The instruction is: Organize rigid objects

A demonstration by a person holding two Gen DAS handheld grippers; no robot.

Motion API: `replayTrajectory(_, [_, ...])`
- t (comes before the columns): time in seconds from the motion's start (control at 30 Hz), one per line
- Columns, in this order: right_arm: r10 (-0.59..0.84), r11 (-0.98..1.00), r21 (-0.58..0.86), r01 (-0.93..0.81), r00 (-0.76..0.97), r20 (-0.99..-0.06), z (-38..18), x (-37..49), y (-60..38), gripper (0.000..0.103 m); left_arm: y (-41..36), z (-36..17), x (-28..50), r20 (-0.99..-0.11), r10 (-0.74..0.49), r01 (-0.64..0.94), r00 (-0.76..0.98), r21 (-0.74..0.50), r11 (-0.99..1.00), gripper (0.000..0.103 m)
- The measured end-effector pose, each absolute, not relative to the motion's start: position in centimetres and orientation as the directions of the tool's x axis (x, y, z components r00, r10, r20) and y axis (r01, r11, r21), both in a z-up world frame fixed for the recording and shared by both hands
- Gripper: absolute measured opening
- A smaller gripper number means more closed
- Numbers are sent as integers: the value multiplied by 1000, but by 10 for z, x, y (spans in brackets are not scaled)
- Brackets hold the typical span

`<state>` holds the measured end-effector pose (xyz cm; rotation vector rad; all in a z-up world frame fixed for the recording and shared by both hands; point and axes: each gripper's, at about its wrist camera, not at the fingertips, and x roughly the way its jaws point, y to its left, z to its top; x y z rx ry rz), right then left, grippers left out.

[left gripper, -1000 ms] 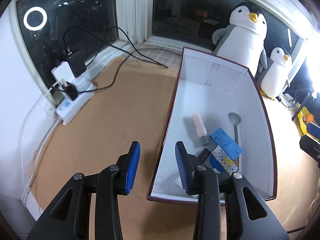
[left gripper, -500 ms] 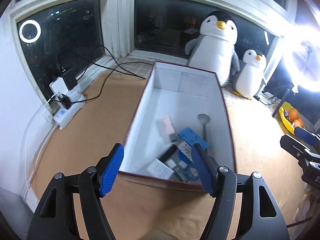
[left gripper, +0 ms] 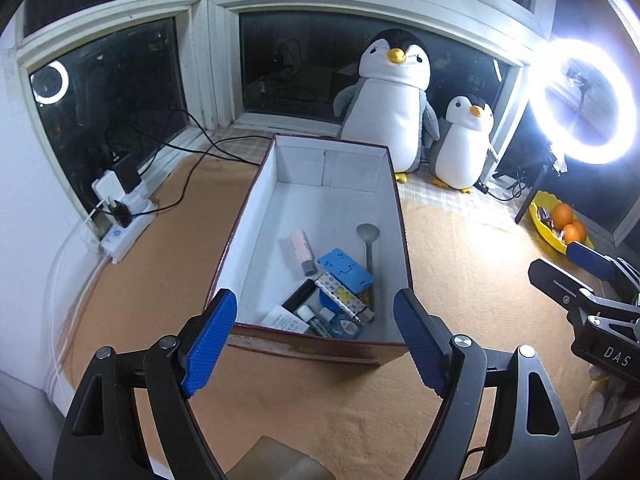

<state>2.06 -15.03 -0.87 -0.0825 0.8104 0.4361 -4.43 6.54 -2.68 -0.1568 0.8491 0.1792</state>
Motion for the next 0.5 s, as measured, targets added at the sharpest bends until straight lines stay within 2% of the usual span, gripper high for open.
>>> replayTrajectory(0.5, [351, 905, 91, -415, 610, -711, -6, 17, -151, 83, 64, -21, -54, -750, 108, -229, 653, -60, 971, 81])
